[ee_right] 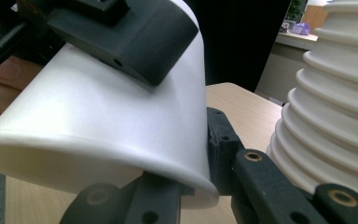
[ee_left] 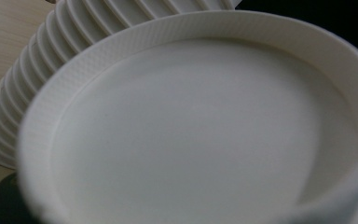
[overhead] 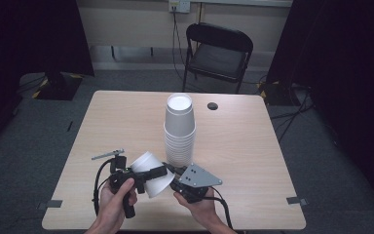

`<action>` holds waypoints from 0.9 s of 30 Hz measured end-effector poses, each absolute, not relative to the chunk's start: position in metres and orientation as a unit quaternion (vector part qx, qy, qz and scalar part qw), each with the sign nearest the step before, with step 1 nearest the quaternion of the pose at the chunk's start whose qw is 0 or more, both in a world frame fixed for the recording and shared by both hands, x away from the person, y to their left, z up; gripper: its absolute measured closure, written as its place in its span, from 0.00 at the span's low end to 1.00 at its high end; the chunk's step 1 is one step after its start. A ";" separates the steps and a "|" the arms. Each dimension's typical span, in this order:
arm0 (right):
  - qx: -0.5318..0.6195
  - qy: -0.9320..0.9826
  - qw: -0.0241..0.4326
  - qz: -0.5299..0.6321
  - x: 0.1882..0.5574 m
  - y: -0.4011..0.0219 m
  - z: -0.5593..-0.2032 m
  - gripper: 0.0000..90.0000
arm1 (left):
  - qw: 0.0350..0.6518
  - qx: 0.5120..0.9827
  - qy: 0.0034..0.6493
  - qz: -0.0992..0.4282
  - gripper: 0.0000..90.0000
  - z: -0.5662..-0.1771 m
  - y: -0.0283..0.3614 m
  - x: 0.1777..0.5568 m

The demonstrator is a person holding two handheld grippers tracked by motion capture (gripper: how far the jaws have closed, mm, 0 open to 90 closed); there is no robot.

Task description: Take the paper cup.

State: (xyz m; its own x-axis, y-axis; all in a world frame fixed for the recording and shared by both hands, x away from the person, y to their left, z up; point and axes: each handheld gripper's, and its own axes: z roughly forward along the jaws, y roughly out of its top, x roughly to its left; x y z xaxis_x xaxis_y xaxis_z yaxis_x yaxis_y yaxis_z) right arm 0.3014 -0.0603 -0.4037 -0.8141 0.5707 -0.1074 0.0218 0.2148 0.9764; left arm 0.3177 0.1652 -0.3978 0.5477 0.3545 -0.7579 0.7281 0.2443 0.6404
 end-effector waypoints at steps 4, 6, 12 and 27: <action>0.197 0.745 0.231 0.594 0.300 -0.063 -0.402 0.93 | 0.653 0.596 0.444 -0.143 0.15 -0.397 0.167 0.318; 0.196 0.746 0.230 0.594 0.299 -0.063 -0.402 0.93 | 0.660 0.593 0.441 -0.135 0.16 -0.397 0.169 0.318; 0.200 0.753 0.217 0.588 0.300 -0.063 -0.403 0.93 | 0.657 0.599 0.439 -0.130 0.15 -0.398 0.170 0.320; 0.205 0.765 0.199 0.578 0.300 -0.068 -0.407 0.94 | 0.672 0.600 0.432 -0.053 0.20 -0.391 0.189 0.321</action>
